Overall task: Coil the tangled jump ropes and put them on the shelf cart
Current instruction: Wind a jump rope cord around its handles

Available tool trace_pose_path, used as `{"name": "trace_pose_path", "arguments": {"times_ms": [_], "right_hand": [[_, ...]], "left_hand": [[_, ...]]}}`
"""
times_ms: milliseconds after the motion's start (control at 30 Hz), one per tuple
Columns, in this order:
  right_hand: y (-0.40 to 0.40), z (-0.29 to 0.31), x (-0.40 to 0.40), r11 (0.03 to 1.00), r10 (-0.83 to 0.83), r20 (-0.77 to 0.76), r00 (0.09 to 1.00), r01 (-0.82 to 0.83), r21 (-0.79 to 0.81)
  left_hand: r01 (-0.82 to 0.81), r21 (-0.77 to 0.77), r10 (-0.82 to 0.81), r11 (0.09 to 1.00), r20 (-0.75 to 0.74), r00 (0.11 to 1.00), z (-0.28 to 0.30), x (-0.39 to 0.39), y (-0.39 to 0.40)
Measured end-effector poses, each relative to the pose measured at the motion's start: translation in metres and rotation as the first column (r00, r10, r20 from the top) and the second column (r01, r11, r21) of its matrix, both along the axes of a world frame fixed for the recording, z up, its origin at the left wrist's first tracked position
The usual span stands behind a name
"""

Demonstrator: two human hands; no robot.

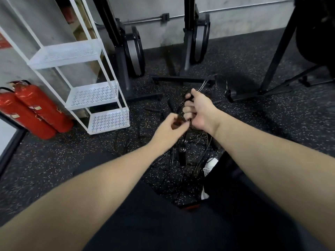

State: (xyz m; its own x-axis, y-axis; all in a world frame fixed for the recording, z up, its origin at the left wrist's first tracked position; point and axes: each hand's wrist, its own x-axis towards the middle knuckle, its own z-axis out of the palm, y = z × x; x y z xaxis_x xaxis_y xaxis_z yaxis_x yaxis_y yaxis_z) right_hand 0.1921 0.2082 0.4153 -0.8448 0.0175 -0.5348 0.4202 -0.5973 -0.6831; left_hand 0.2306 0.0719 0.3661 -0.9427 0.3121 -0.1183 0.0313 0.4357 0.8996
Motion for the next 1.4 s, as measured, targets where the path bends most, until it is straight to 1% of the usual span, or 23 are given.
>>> {"name": "trace_pose_path", "arguments": {"times_ms": [67, 133, 200, 267, 333, 400, 500, 567, 633, 667, 700, 767, 800, 833, 900, 967, 1000, 1033, 1067, 1133, 1200, 1300, 1400], "right_hand": [[0.001, 0.002, -0.002, 0.98, -0.057, 0.037, 0.998, 0.063, -0.191], [0.0, 0.007, -0.001, 0.945, -0.098, 0.057, 0.994, 0.111, -0.308], [0.0, 0.01, -0.003, 0.929, -0.129, 0.054, 0.99, 0.139, -0.342], [0.003, 0.008, -0.005, 0.925, -0.168, 0.046, 0.985, 0.173, -0.338], [0.008, 0.006, -0.005, 0.927, -0.208, 0.042, 0.977, 0.211, -0.311], [0.014, 0.002, -0.004, 0.948, -0.219, 0.041, 0.975, 0.223, -0.225], [0.018, -0.007, 0.001, 0.996, -0.085, 0.025, 0.996, 0.085, -0.031], [0.013, -0.011, 0.009, 0.996, 0.023, 0.019, 1.0, -0.024, 0.081], [0.0, -0.01, 0.022, 0.967, 0.07, 0.001, 0.998, -0.068, 0.244], [-0.005, -0.013, 0.027, 0.934, 0.135, -0.027, 0.991, -0.118, 0.338], [-0.01, -0.015, 0.035, 0.88, 0.247, -0.052, 0.968, -0.202, 0.43], [-0.013, -0.026, 0.047, 0.701, 0.513, -0.062, 0.856, -0.377, 0.605], [-0.012, -0.035, 0.052, 0.629, 0.601, -0.066, 0.797, -0.42, 0.654], [-0.012, -0.04, 0.056, 0.614, 0.64, -0.102, 0.761, -0.428, 0.663], [-0.011, -0.052, 0.06, 0.677, 0.607, -0.199, 0.769, -0.369, 0.637], [-0.014, -0.057, 0.06, 0.695, 0.543, -0.22, 0.811, -0.286, 0.659], [-0.015, -0.059, 0.06, 0.687, 0.52, -0.208, 0.828, -0.26, 0.679], [-0.016, -0.061, 0.06, 0.687, 0.489, -0.201, 0.849, -0.233, 0.689], [-0.016, -0.063, 0.061, 0.697, 0.461, -0.195, 0.865, -0.217, 0.683], [-0.015, -0.064, 0.06, 0.744, 0.397, -0.225, 0.89, -0.168, 0.647], [-0.011, -0.061, 0.056, 0.817, 0.306, -0.273, 0.912, -0.103, 0.568], [-0.007, -0.054, 0.052, 0.923, 0.142, -0.258, 0.956, -0.035, 0.382], [-0.001, -0.057, 0.051, 0.969, 0.021, -0.159, 0.987, 0.019, 0.245]], "left_hand": [[0.056, -0.016, -0.055, 0.998, 0.081, 0.995, -0.009, 0.005, 0.005], [0.091, -0.123, -0.077, 0.988, 0.113, 0.991, -0.017, 0.009, 0.007], [0.077, -0.191, -0.055, 0.979, 0.119, 0.991, -0.023, 0.012, 0.006], [0.004, -0.158, 0.012, 0.987, 0.103, 0.995, -0.024, 0.013, 0.003], [-0.052, -0.12, 0.056, 0.991, 0.035, 0.998, -0.023, 0.012, -0.001], [-0.077, -0.068, 0.079, 0.995, 0.028, 0.996, -0.019, 0.008, -0.003], [-0.08, 0.003, 0.08, 0.997, 0.045, 0.996, -0.012, -0.002, -0.004], [-0.1, 0.05, 0.098, 0.994, 0.044, 0.994, 0.0, -0.008, -0.001], [-0.134, 0.093, 0.128, 0.987, 0.063, 0.99, 0.014, -0.014, 0.003], [-0.151, 0.103, 0.144, 0.983, 0.072, 0.987, 0.021, -0.017, 0.004], [-0.175, 0.109, 0.166, 0.979, 0.088, 0.982, 0.026, -0.021, 0.006], [-0.276, 0.144, 0.248, 0.95, 0.184, 0.951, 0.033, -0.032, 0.008], [-0.331, 0.206, 0.275, 0.921, 0.257, 0.926, 0.036, -0.036, 0.009], [-0.383, 0.291, 0.287, 0.877, 0.324, 0.901, 0.04, -0.039, 0.01], [-0.485, 0.412, 0.315, 0.772, 0.415, 0.854, 0.046, -0.043, 0.013], [-0.567, 0.468, 0.346, 0.678, 0.477, 0.808, 0.051, -0.046, 0.017], [-0.595, 0.484, 0.349, 0.642, 0.508, 0.788, 0.053, -0.047, 0.018], [-0.601, 0.484, 0.346, 0.636, 0.517, 0.783, 0.055, -0.048, 0.02], [-0.584, 0.477, 0.34, 0.657, 0.504, 0.794, 0.057, -0.048, 0.021], [-0.507, 0.411, 0.317, 0.758, 0.448, 0.836, 0.059, -0.045, 0.021], [-0.439, 0.353, 0.264, 0.826, 0.446, 0.855, 0.053, -0.036, 0.019], [-0.346, 0.321, 0.128, 0.882, 0.543, 0.83, 0.032, -0.015, 0.015], [-0.265, 0.346, 0.003, 0.9, 0.604, 0.797, 0.009, 0.008, 0.016]]}}
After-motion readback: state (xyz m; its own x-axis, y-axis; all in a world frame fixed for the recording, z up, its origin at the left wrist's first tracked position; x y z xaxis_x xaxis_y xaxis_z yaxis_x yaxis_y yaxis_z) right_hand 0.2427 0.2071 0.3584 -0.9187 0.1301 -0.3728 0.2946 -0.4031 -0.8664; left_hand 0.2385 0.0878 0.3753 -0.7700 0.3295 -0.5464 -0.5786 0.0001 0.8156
